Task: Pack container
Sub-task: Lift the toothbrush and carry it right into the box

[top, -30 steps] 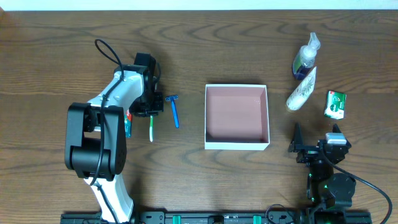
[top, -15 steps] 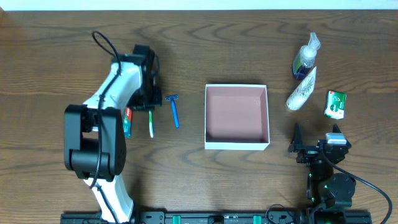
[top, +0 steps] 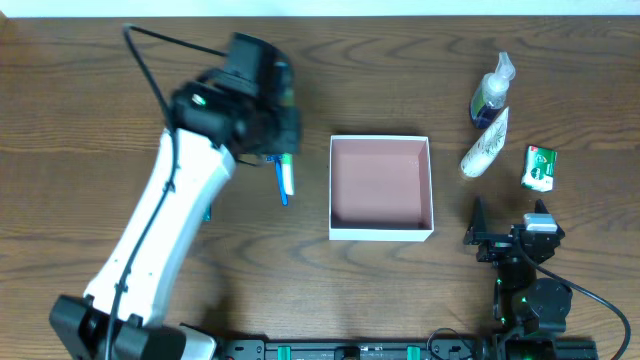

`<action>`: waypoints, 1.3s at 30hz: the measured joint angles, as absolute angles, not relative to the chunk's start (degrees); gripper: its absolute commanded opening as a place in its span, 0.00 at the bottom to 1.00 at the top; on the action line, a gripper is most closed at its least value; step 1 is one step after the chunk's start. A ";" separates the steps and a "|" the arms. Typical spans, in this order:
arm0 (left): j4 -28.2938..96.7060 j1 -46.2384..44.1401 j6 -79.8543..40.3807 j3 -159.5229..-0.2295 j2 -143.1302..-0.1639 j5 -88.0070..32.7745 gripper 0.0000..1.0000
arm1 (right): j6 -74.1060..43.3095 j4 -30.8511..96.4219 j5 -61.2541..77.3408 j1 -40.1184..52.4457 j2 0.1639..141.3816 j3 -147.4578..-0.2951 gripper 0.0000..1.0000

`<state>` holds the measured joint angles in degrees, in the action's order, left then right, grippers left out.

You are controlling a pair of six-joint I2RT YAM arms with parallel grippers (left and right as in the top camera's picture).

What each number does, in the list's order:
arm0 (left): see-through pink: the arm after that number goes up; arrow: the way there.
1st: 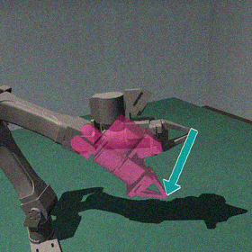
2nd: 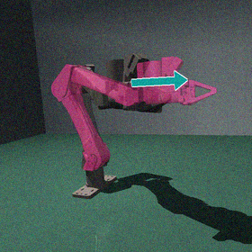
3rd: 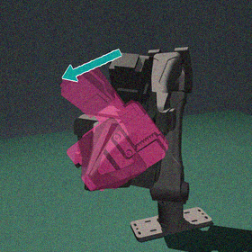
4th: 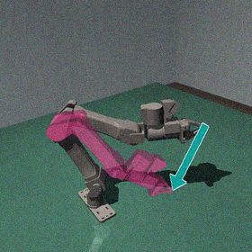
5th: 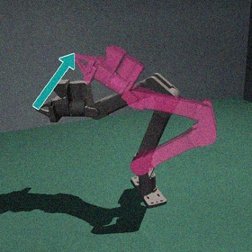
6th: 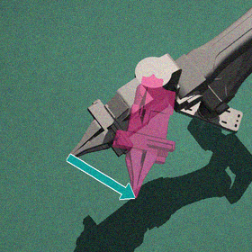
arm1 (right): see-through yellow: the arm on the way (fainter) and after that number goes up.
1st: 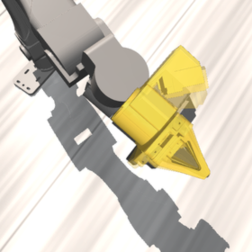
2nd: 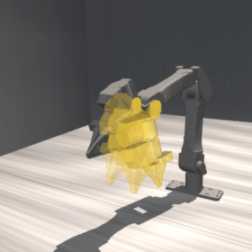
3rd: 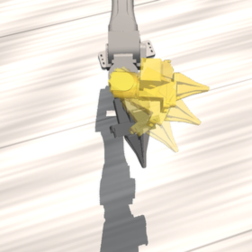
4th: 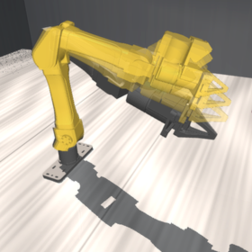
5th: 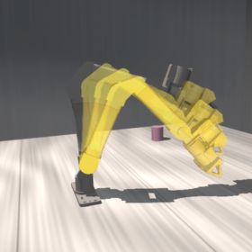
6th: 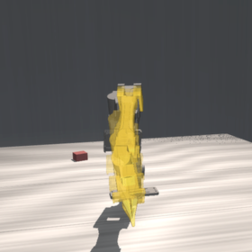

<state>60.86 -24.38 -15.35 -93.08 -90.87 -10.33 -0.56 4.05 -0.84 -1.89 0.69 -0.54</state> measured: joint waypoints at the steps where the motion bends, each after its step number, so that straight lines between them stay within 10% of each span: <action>1: 60.55 -26.65 -16.82 -93.14 -90.74 -10.22 0.06 | -0.56 4.05 -0.84 -1.89 0.69 -0.54 0.99; 39: 54.85 -41.21 -30.22 -93.14 -114.67 -1.89 0.06 | -0.56 4.08 -0.84 -1.89 0.69 -0.54 0.99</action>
<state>54.85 -41.21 -30.22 -93.14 -114.67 -1.89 -0.56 4.08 -0.84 -1.89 0.69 -0.54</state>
